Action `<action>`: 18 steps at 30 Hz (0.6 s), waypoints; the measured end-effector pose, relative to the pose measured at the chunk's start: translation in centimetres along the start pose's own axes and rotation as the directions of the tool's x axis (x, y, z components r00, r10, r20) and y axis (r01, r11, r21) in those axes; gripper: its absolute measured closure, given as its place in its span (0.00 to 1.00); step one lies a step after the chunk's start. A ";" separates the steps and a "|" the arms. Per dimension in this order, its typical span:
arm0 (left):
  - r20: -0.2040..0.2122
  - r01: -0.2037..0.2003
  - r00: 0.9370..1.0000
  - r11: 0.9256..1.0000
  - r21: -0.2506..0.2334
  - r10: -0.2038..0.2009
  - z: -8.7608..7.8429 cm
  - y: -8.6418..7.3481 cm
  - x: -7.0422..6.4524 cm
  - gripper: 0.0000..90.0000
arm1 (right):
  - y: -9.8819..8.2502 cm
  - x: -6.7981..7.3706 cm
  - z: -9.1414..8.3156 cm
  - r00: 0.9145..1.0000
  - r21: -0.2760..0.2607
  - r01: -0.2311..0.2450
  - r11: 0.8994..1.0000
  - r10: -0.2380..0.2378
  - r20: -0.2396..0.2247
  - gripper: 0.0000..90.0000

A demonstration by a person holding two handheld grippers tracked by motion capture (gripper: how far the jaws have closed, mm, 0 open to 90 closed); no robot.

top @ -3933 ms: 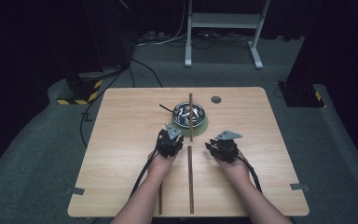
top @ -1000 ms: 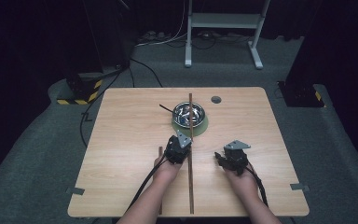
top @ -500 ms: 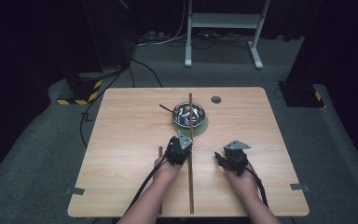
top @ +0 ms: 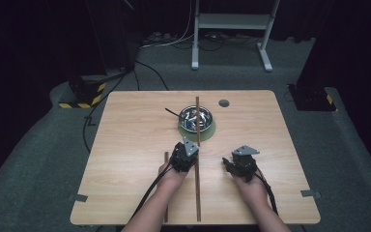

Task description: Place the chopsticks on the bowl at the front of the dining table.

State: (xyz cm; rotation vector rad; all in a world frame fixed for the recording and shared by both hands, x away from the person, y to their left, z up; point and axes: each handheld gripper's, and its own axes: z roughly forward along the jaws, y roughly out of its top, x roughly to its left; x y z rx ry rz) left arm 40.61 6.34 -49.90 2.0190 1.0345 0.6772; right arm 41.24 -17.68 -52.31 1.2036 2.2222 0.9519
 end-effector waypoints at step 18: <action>-0.086 0.245 0.967 0.968 0.049 -0.241 -10.5 -9.7 10.0 0.44 | 0.0 -0.4 -0.1 1.000 0.008 -0.008 1.000 0.008 -0.010 0.53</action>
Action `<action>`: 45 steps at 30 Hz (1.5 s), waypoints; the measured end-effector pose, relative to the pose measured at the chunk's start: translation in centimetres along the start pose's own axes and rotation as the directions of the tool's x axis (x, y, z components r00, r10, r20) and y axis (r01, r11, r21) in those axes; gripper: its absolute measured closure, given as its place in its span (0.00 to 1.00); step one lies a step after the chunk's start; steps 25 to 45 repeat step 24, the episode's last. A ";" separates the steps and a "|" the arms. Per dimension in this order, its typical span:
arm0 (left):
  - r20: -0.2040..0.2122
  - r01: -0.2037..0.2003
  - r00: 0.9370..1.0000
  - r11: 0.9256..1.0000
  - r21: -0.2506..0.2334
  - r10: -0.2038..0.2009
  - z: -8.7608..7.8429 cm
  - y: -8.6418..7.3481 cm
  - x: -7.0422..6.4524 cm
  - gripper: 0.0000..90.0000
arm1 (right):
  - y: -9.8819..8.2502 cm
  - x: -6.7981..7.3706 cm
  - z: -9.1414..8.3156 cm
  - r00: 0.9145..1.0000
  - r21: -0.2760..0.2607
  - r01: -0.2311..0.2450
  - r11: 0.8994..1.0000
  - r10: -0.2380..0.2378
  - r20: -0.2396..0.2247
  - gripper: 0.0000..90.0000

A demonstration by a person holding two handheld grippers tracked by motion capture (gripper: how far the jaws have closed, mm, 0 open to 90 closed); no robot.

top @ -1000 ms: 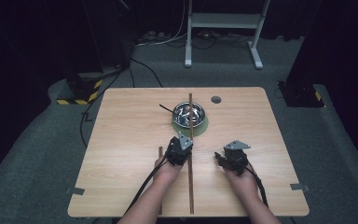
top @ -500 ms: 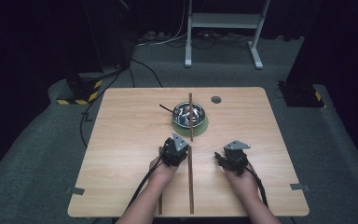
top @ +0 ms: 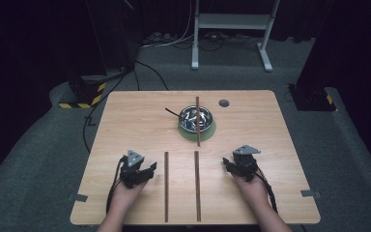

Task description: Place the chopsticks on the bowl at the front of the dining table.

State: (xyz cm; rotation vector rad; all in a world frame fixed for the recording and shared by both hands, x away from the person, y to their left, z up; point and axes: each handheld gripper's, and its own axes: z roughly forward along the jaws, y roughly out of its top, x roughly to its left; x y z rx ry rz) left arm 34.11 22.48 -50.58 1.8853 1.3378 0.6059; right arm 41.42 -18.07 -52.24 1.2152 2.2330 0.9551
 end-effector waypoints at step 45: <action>-0.100 0.049 0.994 0.997 0.059 -0.043 -2.2 -4.5 3.4 0.24 | -5.2 -3.4 -5.5 0.998 0.015 -0.054 0.998 0.054 0.017 0.37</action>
